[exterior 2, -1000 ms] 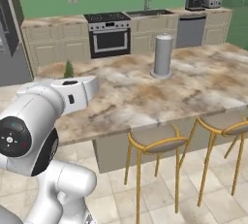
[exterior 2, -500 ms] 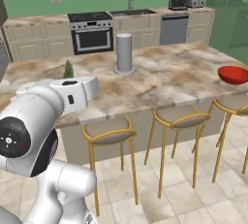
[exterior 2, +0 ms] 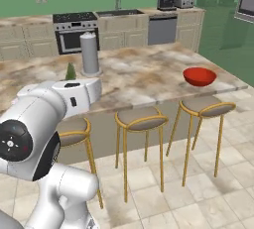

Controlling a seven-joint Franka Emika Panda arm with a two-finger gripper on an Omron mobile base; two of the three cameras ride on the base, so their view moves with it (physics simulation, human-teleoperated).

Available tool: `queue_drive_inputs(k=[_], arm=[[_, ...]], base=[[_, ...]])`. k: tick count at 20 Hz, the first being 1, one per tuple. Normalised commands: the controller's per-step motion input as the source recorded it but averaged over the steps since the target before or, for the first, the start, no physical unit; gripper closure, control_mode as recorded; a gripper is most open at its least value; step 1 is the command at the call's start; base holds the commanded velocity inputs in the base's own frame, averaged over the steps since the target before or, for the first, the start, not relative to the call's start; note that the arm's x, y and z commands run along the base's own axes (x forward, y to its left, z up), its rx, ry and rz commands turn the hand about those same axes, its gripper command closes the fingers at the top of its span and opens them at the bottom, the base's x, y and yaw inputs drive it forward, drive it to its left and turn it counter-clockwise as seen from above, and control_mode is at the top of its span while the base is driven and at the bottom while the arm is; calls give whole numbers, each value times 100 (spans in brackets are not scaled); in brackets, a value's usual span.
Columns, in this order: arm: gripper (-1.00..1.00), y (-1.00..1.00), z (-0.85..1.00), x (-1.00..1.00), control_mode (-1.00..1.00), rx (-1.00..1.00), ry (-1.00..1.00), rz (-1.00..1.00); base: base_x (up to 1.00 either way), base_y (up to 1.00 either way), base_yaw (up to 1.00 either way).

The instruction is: There is a bowl on the dining counter. Grab a lemon wedge from the fridge and place it in the bowl. Then get the liquor bottle and glass cup from the cabinet and place them next to the bowl.

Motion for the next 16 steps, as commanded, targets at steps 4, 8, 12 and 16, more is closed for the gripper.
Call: queue_drive_inputs(k=[4,8,12,16], arm=[[100,0,0,0,100,0,0,0],[100,0,0,0,100,0,0,0],[100,0,0,0,100,0,0,0],[100,0,0,0,100,0,0,0]], base=[[13,-72,1],[18,-69,2],[19,-69,4],[8,-82,9]])
